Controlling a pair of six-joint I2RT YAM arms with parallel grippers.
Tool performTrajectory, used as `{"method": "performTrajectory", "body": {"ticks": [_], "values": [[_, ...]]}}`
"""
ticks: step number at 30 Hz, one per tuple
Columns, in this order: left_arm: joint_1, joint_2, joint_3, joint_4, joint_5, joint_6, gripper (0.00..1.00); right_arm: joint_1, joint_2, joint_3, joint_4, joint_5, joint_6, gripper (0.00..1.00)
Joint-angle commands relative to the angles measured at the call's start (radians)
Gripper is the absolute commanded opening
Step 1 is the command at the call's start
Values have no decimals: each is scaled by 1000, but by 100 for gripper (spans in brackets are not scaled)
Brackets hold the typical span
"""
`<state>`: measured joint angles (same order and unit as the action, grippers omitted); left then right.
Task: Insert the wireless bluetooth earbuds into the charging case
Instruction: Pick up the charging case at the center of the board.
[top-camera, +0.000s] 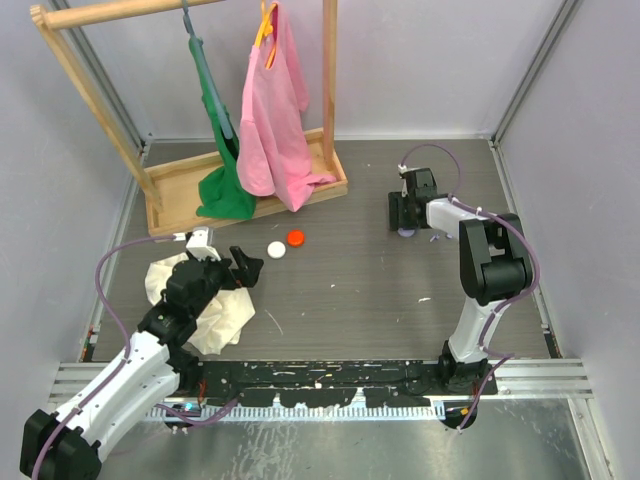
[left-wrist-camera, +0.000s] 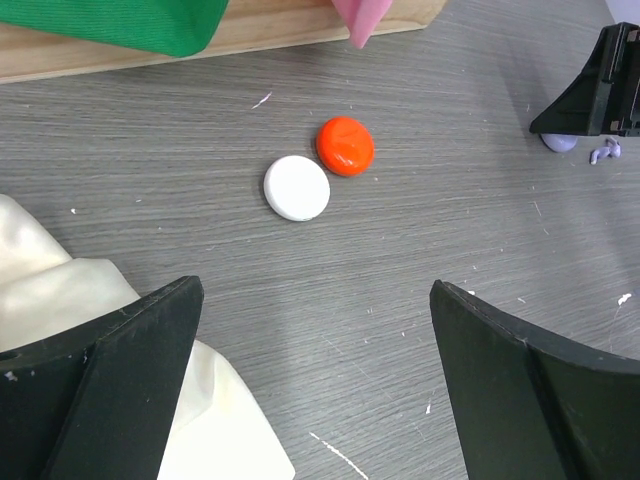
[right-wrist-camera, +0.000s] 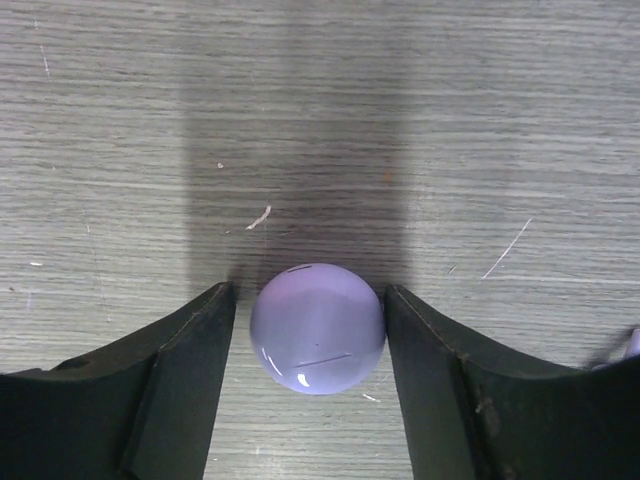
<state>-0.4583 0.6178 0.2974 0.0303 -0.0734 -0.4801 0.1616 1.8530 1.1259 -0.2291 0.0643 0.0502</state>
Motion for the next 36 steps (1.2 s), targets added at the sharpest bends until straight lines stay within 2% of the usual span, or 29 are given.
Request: {"method": "performTrajectory", "body": {"ticks": [1,7,10,20,27,36], "values": [[-3,-4,-1,76,20,19,99,-2,-26,-10,-20,-32,-2,64],[-3,2,-7,101,57,21,100,1,-61,-47,-18,-69,9,51],[-3,13,-6,113,82,21,100,13,-80,-70,-15,-84,14,48],[-3,51,-6,157,156,12,100,117,-201,-145,-12,-124,-9,47],[-4,75,-3,189,236,-2,99,257,-299,-159,-51,-124,-59,47],[-3,101,15,203,342,-36,97,499,-413,-125,-118,-70,-166,47]]}}
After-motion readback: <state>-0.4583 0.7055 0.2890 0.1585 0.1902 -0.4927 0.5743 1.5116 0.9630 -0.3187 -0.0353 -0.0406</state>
